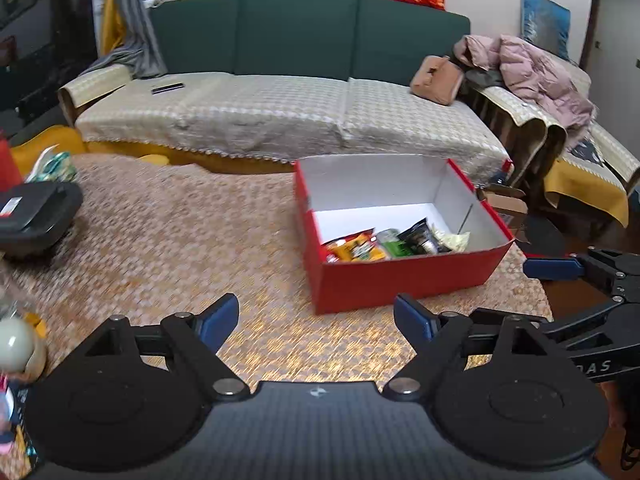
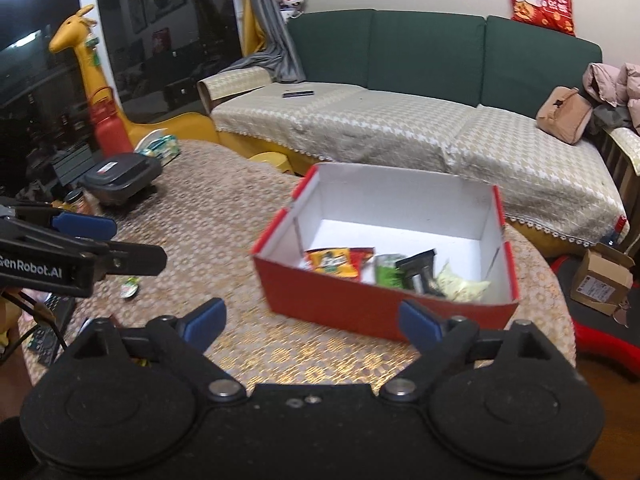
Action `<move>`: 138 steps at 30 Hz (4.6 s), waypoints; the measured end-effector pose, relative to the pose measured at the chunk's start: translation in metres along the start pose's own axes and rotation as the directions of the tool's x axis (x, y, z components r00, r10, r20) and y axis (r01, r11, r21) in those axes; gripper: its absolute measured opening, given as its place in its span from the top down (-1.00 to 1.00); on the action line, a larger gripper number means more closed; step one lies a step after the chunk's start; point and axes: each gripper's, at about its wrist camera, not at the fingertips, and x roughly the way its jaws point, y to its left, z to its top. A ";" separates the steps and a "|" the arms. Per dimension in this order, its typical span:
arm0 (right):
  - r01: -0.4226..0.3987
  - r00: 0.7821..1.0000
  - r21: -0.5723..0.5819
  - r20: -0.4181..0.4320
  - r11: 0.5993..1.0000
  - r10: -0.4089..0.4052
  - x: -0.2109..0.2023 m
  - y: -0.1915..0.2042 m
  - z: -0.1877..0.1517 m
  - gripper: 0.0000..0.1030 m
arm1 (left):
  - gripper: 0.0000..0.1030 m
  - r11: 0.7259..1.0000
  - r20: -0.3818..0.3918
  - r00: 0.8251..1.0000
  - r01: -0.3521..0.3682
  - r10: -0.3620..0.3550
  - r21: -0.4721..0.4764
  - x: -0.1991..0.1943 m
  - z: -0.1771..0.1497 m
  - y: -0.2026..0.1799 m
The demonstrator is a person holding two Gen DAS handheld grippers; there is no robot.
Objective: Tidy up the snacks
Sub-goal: 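Move both tools back to the remaining snacks, then grasp the red Oreo bag with the left tool while the right tool grasps the pale blue packet, then carry the Oreo bag and pale blue packet into the red box and release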
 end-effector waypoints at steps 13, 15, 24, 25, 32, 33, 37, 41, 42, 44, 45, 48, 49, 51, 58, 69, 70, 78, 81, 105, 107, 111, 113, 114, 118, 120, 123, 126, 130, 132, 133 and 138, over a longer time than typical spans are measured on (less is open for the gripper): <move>-0.096 0.993 -0.065 -0.069 0.993 0.092 0.012 0.059 -0.042 -0.99 | -0.71 0.984 -0.026 0.995 -0.101 0.098 -0.149 -0.027 -0.074 0.078; -0.099 0.993 -0.093 -0.079 0.991 0.092 0.016 0.067 -0.044 -0.99 | -0.71 0.977 -0.041 0.992 -0.127 0.122 -0.169 -0.025 -0.080 0.089; -0.202 0.971 -0.323 -0.187 0.925 0.147 0.051 0.099 -0.064 -0.99 | -0.71 0.969 -0.107 0.989 -0.124 0.103 -0.215 -0.009 -0.108 0.109; -0.217 0.967 -0.349 -0.205 0.911 0.152 0.057 0.102 -0.066 -0.99 | -0.71 0.968 -0.112 0.989 -0.123 0.101 -0.217 -0.007 -0.110 0.109; -0.312 0.936 -0.525 -0.313 0.792 0.161 0.103 0.114 -0.068 -0.95 | -0.71 0.971 -0.151 0.985 -0.119 0.088 -0.206 0.013 -0.118 0.110; -0.331 0.929 -0.540 -0.330 0.774 0.166 0.109 0.116 -0.068 -0.95 | -0.71 0.971 -0.157 0.984 -0.118 0.086 -0.210 0.016 -0.118 0.112; -0.387 0.906 -0.600 -0.390 0.700 0.166 0.131 0.118 -0.068 -0.81 | -0.71 0.968 -0.176 0.982 -0.113 0.073 -0.225 0.026 -0.118 0.119; -0.425 0.887 -0.643 -0.435 0.637 0.153 0.147 0.121 -0.071 -0.66 | -0.71 0.967 -0.197 0.979 -0.106 0.060 -0.233 0.036 -0.118 0.124; -0.437 0.881 -0.648 -0.446 0.623 0.154 0.149 0.121 -0.072 -0.65 | -0.71 0.965 -0.203 0.978 -0.106 0.057 -0.239 0.038 -0.118 0.126; -0.465 0.868 -0.648 -0.468 0.603 0.167 0.153 0.122 -0.072 -0.63 | -0.71 0.962 -0.211 0.976 -0.103 0.049 -0.253 0.042 -0.118 0.129; -0.477 0.862 -0.644 -0.476 0.597 0.175 0.154 0.122 -0.072 -0.62 | -0.71 0.961 -0.213 0.976 -0.101 0.045 -0.257 0.044 -0.118 0.130; -0.505 0.844 -0.619 -0.500 0.602 0.194 0.155 0.121 -0.069 -0.49 | -0.71 0.963 -0.215 0.976 -0.091 0.036 -0.252 0.047 -0.116 0.129; -0.517 0.836 -0.607 -0.510 0.604 0.203 0.155 0.121 -0.068 -0.38 | -0.71 0.966 -0.217 0.976 -0.085 0.031 -0.245 0.048 -0.115 0.129; -0.531 0.824 -0.582 -0.523 0.616 0.216 0.153 0.119 -0.068 -0.21 | -0.71 0.971 -0.222 0.975 -0.075 0.024 -0.225 0.051 -0.115 0.126; -0.483 0.853 -0.550 -0.471 0.681 0.224 0.134 0.112 -0.079 0.08 | -0.71 0.983 -0.261 0.965 -0.060 0.012 -0.176 0.068 -0.111 0.123; -0.406 0.887 -0.420 -0.395 0.812 0.240 0.119 0.099 -0.086 0.23 | -0.70 0.985 -0.291 0.954 -0.110 0.068 -0.133 0.094 -0.100 0.117; -0.404 0.888 -0.410 -0.392 0.818 0.242 0.118 0.098 -0.088 0.23 | -0.68 0.984 -0.289 0.955 -0.112 0.068 -0.137 0.095 -0.100 0.117; -0.344 0.908 -0.339 -0.356 0.876 0.219 0.108 0.096 -0.095 0.25 | -0.23 0.981 -0.259 0.964 -0.102 0.057 -0.165 0.087 -0.104 0.120; -0.316 0.918 -0.304 -0.339 0.899 0.208 0.103 0.094 -0.096 0.27 | -0.15 0.980 -0.243 0.967 -0.117 0.075 -0.163 0.084 -0.108 0.118; -0.218 0.957 -0.340 -0.256 0.915 0.133 0.071 0.088 -0.100 -0.49 | -0.11 0.974 -0.174 0.983 -0.101 0.065 -0.204 0.011 -0.122 0.101; -0.237 0.958 -0.344 -0.237 0.909 0.161 0.070 0.086 -0.099 -0.90 | -0.11 0.974 -0.174 0.983 -0.095 0.059 -0.208 0.010 -0.122 0.101; -0.250 0.948 -0.401 -0.284 0.881 0.140 0.083 0.091 -0.104 -0.72 | -0.11 0.973 -0.172 0.983 -0.092 0.056 -0.211 0.009 -0.121 0.101; -0.249 0.944 -0.436 -0.307 0.865 0.117 0.090 0.094 -0.109 -0.57 | -0.11 0.974 -0.172 0.984 -0.090 0.054 -0.208 0.010 -0.121 0.100; -0.251 0.943 -0.451 -0.314 0.857 0.111 0.092 0.095 -0.112 -0.55 | -0.11 0.974 -0.174 0.983 -0.090 0.053 -0.209 0.010 -0.121 0.100; -0.262 0.937 -0.466 -0.334 0.845 0.106 0.096 0.098 -0.120 -0.38 | -0.11 0.975 -0.179 0.983 -0.084 0.047 -0.205 0.012 -0.122 0.098; -0.271 0.934 -0.457 -0.337 0.847 0.117 0.096 0.098 -0.119 -0.28 | -0.11 0.976 -0.179 0.983 -0.082 0.045 -0.201 0.013 -0.122 0.098; -0.281 0.931 -0.442 -0.342 0.852 0.130 0.096 0.099 -0.118 -0.07 | -0.11 0.976 -0.177 0.983 -0.079 0.043 -0.201 0.013 -0.121 0.098; -0.269 0.934 -0.425 -0.334 0.864 0.126 0.094 0.098 -0.117 0.06 | -0.11 0.976 -0.175 0.984 -0.079 0.044 -0.201 0.011 -0.121 0.097; -0.235 0.946 -0.378 -0.302 0.895 0.121 0.083 0.096 -0.111 0.07 | -0.11 0.977 -0.166 0.985 -0.076 0.043 -0.197 0.006 -0.119 0.094; -0.217 0.952 -0.354 -0.283 0.910 0.117 0.074 0.095 -0.106 0.08 | -0.11 0.979 -0.155 0.987 -0.073 0.043 -0.193 0.001 -0.117 0.091; -0.207 0.956 -0.345 -0.269 0.915 0.114 0.068 0.094 -0.103 0.08 | -0.11 0.979 -0.148 0.988 -0.072 0.044 -0.190 -0.002 -0.115 0.089; -0.159 0.975 -0.289 -0.196 0.944 0.104 0.038 0.086 -0.083 0.08 | -0.11 0.985 -0.110 0.993 -0.060 0.042 -0.163 -0.016 -0.103 0.075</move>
